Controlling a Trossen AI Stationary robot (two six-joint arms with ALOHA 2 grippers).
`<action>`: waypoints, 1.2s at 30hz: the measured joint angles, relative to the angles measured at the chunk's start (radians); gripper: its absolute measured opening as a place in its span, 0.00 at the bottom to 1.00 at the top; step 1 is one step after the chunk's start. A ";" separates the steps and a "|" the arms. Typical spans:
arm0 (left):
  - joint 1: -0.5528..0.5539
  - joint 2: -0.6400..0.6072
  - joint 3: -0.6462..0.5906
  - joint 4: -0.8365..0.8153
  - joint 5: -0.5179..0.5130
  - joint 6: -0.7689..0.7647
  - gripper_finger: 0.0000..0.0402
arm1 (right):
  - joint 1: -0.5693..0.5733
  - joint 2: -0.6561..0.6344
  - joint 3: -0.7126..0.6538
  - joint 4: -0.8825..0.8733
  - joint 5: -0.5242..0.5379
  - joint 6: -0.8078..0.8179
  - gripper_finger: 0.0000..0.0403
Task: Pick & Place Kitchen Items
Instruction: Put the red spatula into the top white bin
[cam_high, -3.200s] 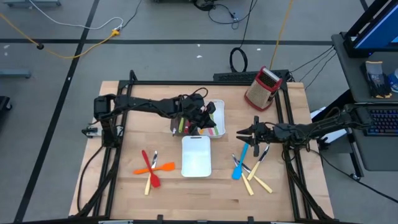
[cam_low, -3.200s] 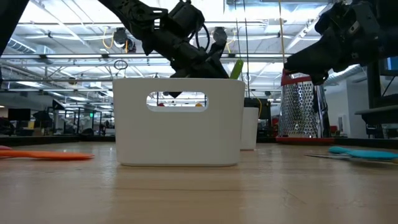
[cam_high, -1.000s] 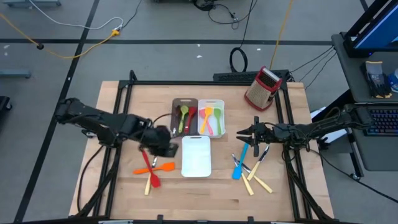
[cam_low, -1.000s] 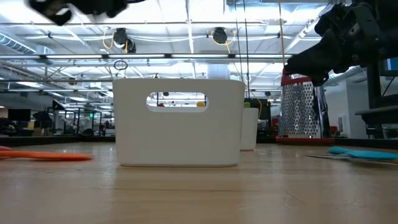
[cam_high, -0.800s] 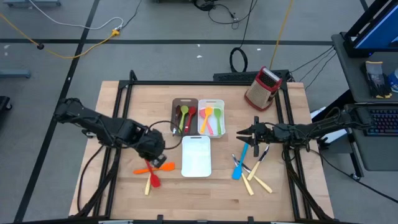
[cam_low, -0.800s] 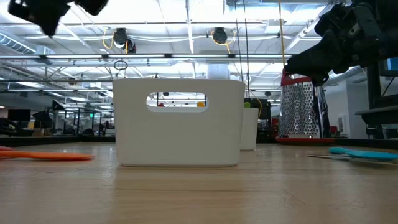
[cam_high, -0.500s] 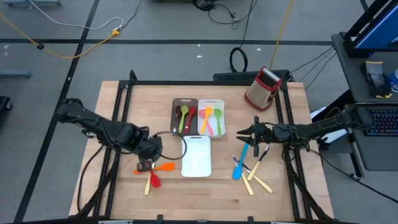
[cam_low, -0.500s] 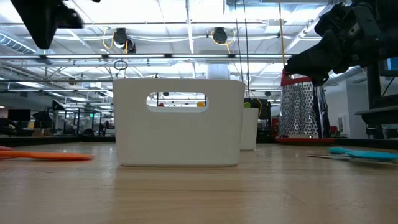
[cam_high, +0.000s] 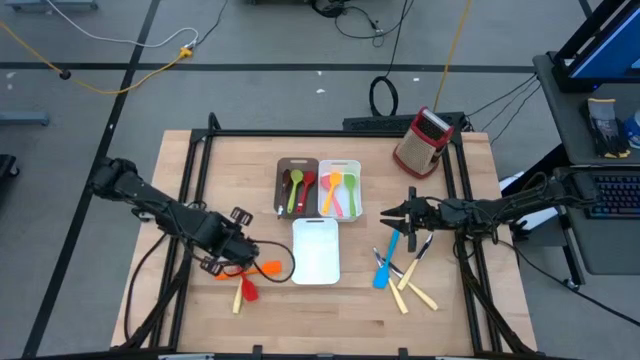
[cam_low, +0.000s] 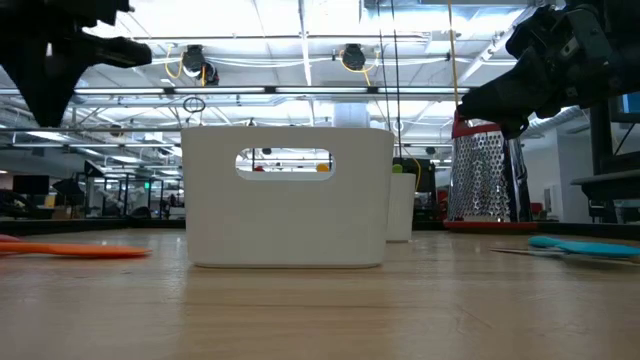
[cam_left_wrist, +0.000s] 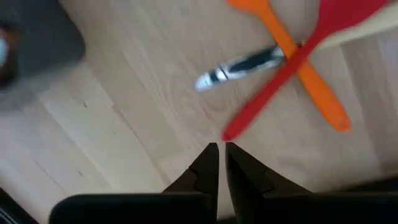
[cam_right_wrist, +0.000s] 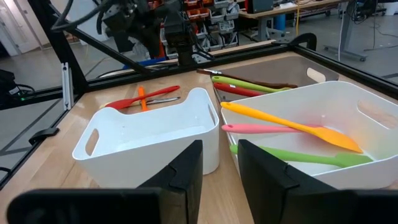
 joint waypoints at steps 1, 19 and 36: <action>-0.008 0.000 -0.006 0.019 -0.008 0.007 0.09 | 0.000 0.000 0.000 0.000 0.000 0.000 0.23; -0.138 0.000 -0.178 0.273 -0.011 -0.004 0.39 | 0.000 0.000 0.000 0.000 0.000 0.001 0.23; -0.159 -0.001 -0.242 0.362 -0.006 0.000 0.66 | 0.000 0.000 0.000 0.000 0.000 0.012 0.23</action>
